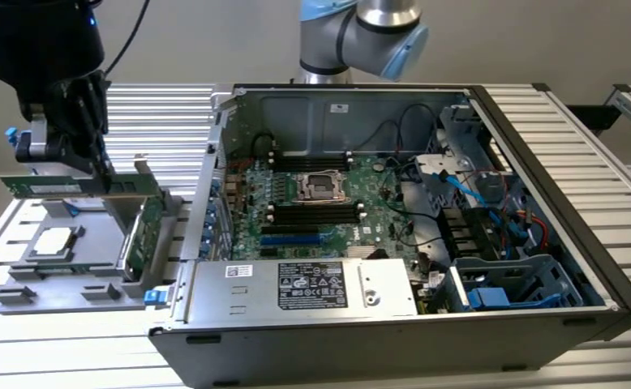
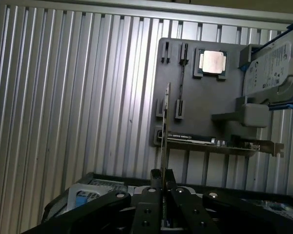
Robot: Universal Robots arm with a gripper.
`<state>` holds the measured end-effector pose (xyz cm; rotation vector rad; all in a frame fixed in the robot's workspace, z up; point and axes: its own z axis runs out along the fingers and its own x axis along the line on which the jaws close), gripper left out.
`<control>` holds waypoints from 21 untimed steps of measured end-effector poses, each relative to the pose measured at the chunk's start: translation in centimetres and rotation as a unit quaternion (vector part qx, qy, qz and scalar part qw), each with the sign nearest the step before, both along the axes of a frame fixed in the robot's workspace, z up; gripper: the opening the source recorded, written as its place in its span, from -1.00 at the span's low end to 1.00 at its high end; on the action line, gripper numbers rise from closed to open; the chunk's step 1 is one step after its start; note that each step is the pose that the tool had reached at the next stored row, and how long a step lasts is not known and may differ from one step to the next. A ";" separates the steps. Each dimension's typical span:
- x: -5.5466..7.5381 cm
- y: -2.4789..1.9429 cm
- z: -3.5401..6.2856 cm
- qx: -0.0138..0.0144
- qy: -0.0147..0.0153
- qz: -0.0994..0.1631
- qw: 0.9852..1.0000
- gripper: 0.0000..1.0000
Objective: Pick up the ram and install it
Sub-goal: 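Pick up the ram and move it above insertion slot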
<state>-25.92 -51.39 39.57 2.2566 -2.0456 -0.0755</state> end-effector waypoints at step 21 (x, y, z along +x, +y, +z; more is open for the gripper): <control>7.7 0.02 0.27 0.006 0.000 0.007 1.000 -0.73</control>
